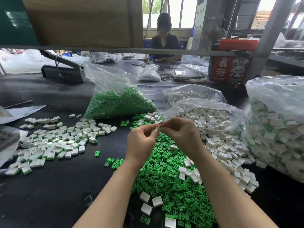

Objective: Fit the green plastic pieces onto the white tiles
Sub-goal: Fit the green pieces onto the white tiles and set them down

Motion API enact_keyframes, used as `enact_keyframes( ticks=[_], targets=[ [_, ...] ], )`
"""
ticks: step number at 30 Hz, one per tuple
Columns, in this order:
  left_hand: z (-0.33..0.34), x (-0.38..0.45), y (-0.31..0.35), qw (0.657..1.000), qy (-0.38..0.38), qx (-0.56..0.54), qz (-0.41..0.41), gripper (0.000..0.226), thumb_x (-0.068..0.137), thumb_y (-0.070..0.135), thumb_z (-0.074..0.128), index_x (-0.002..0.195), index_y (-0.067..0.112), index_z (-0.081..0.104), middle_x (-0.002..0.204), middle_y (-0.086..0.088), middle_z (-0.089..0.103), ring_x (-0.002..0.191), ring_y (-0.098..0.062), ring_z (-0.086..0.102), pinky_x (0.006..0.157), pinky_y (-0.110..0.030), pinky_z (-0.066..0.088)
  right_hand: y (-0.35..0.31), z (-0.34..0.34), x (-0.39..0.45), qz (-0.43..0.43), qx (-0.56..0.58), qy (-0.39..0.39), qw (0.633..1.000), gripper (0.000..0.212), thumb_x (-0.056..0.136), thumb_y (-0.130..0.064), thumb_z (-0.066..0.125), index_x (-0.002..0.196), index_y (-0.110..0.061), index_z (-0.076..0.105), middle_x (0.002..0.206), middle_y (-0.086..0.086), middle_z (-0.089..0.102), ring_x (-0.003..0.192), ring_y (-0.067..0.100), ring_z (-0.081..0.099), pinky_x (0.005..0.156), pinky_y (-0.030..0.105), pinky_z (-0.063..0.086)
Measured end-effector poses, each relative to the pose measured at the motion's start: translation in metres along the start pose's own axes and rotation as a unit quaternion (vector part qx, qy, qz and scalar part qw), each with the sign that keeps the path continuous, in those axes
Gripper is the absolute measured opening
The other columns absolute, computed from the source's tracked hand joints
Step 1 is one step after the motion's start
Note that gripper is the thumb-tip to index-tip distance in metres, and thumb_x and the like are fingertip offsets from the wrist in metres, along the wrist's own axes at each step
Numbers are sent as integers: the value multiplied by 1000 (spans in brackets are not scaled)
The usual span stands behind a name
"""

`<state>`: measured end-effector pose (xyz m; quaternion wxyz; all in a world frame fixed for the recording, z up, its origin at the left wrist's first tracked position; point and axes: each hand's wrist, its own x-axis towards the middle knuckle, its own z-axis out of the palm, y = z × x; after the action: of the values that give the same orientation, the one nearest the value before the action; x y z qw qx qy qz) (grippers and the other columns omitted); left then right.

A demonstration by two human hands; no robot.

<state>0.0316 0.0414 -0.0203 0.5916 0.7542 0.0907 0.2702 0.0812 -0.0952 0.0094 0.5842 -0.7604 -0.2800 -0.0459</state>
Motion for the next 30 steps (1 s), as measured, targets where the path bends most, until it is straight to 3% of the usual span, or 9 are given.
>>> enact_keyframes(
  ticks=[3, 7, 9, 13, 16, 19, 22, 25, 30],
  targets=[
    [-1, -1, 2, 999, -14, -32, 16, 13, 87, 14, 72, 98, 20, 72, 83, 3, 75, 79, -12, 72, 70, -21, 56, 2, -3, 3, -1, -34, -5, 999, 6, 85, -9, 73, 91, -9, 72, 79, 8, 74, 73, 28, 70, 71, 43, 58],
    [2, -2, 5, 992, -50, -115, -15, 11, 85, 11, 73, 95, 8, 71, 79, -3, 74, 72, -13, 69, 66, -21, 54, 6, -4, 5, -27, -128, -12, 991, 8, 89, -19, 69, 91, -14, 64, 75, 0, 71, 61, 6, 64, 56, 11, 44],
    [2, -2, 5, 985, -57, -156, -35, 10, 85, 10, 72, 93, 5, 72, 78, -6, 74, 71, -12, 67, 66, -20, 53, 6, -3, 5, -23, -157, -26, 987, 11, 93, -24, 65, 94, -14, 61, 78, -1, 70, 66, 11, 64, 59, 16, 46],
    [1, -2, 4, 981, -58, -180, -37, 7, 87, 9, 69, 92, 8, 73, 84, -11, 74, 74, -13, 66, 68, -19, 53, 5, 1, 3, -6, -177, -65, 982, 20, 99, -28, 55, 93, -10, 61, 73, 0, 62, 65, 18, 56, 66, 42, 49],
    [-1, -1, 1, 987, -64, -139, -41, 8, 92, 14, 65, 93, 9, 70, 80, -9, 71, 69, -10, 63, 63, -18, 51, 4, 3, 2, 19, -115, -63, 991, 20, 99, -23, 55, 83, -10, 60, 65, 4, 57, 57, 15, 48, 56, 36, 43],
    [-1, -1, -2, 989, -115, -72, -63, 24, 100, 27, 52, 84, 14, 64, 66, 3, 62, 58, -6, 53, 54, -15, 41, 2, 7, 2, 50, -29, -51, 997, 26, 99, -15, 54, 73, -14, 56, 60, 2, 54, 50, 8, 46, 52, 26, 38],
    [1, -3, -3, 984, -145, -79, -72, 31, 103, 29, 43, 76, 19, 57, 62, 12, 53, 66, -11, 46, 62, -24, 39, 2, 11, 1, 59, -12, -69, 996, 31, 100, -13, 51, 70, -15, 53, 61, 4, 52, 51, 10, 45, 52, 26, 38],
    [0, -4, -2, 980, -160, -103, -64, 29, 99, 32, 46, 74, 20, 54, 63, 10, 48, 70, -18, 39, 69, -36, 36, 3, 11, 0, 62, -10, -72, 995, 35, 102, -13, 47, 67, -15, 49, 60, 4, 50, 49, 9, 40, 53, 30, 34],
    [-5, -4, 3, 972, -201, -112, -38, 39, 97, 34, 45, 63, 27, 64, 59, 6, 48, 54, -8, 40, 50, -16, 35, 3, 10, 0, 37, -72, -60, 995, 33, 102, -19, 48, 69, -14, 50, 59, -3, 47, 54, 11, 39, 56, 32, 32]
  ],
)
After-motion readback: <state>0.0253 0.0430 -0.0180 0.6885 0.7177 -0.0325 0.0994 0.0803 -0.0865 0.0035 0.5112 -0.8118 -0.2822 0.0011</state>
